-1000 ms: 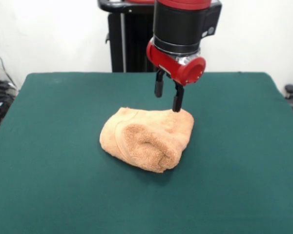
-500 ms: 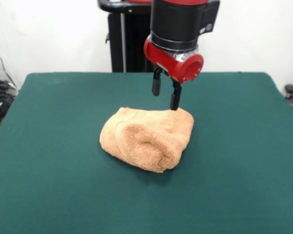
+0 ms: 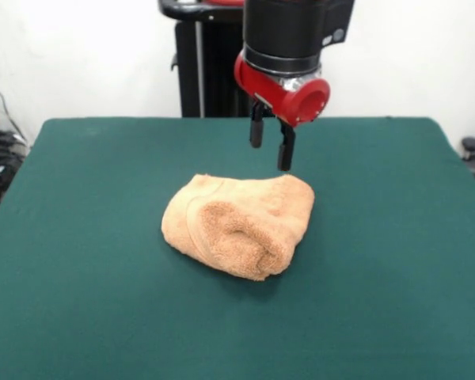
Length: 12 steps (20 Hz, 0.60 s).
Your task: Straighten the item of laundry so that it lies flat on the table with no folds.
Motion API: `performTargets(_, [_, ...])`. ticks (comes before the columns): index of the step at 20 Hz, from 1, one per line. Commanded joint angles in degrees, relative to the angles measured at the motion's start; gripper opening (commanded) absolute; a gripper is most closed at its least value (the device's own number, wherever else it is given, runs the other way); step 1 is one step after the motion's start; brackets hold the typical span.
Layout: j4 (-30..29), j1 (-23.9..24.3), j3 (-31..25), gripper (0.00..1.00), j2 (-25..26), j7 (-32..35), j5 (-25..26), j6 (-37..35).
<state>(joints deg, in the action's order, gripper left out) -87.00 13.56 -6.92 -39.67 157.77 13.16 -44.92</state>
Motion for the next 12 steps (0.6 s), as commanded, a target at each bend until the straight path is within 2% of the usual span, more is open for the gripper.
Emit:
performTargets(1, [-3.7, 2.0, -5.3, 1.00, 0.2, -12.8, 3.5, 0.3])
performTargets(6, [1.4, 7.7, -14.9, 1.00, 3.8, -29.2, 4.1, -7.1])
performTargets(10, [4.1, 10.5, -20.6, 1.00, 6.2, -38.3, 7.2, -6.9])
performTargets(12, [4.8, 11.2, -22.2, 1.00, 6.9, -40.5, 8.3, -6.5])
